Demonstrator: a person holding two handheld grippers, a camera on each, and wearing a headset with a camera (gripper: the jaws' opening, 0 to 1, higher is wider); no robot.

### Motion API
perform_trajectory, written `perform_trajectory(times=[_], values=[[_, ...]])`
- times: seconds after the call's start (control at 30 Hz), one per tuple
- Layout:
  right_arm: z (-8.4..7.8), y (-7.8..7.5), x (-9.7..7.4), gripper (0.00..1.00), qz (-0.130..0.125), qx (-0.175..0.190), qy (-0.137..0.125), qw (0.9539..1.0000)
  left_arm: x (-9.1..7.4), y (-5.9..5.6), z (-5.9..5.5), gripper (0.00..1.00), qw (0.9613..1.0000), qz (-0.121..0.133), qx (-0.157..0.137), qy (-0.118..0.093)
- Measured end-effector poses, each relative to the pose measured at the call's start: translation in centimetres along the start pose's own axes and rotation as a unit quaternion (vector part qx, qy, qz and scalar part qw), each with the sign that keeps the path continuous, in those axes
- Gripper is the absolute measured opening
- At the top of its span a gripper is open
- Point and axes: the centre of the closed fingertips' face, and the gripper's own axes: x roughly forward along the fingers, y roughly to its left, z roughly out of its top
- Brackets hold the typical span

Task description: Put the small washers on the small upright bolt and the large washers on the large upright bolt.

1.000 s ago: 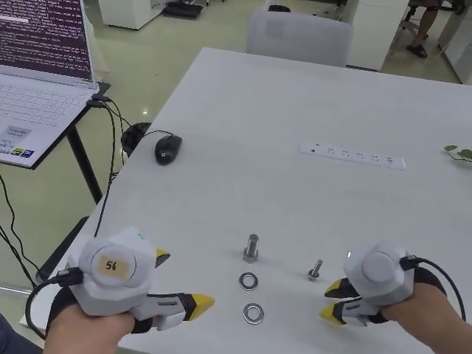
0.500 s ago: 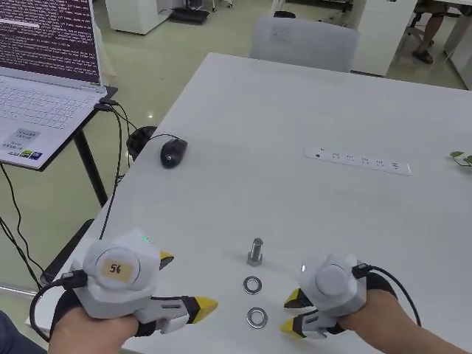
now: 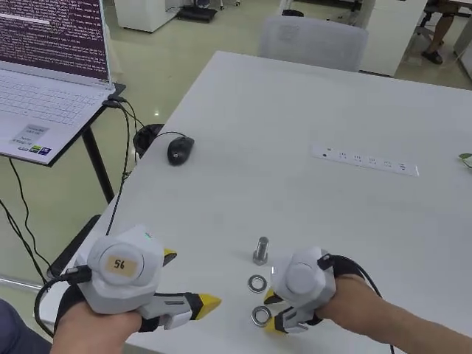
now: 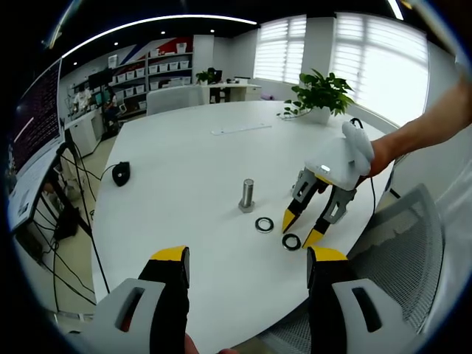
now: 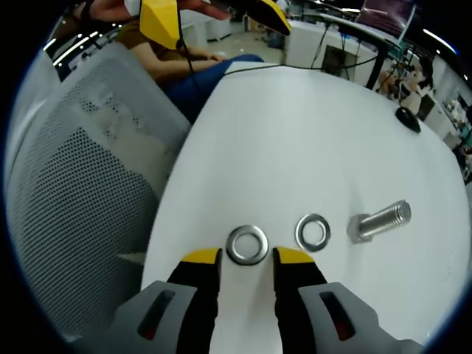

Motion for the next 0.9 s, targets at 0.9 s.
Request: perform_trajectory(times=[0.9], values=[[-0.01,-0.05,-0.28,0.23,0.011,-0.032,0.002,0.9994,0.22,0.17,0.18,0.64,1.0,0.001,-0.003,-0.003]])
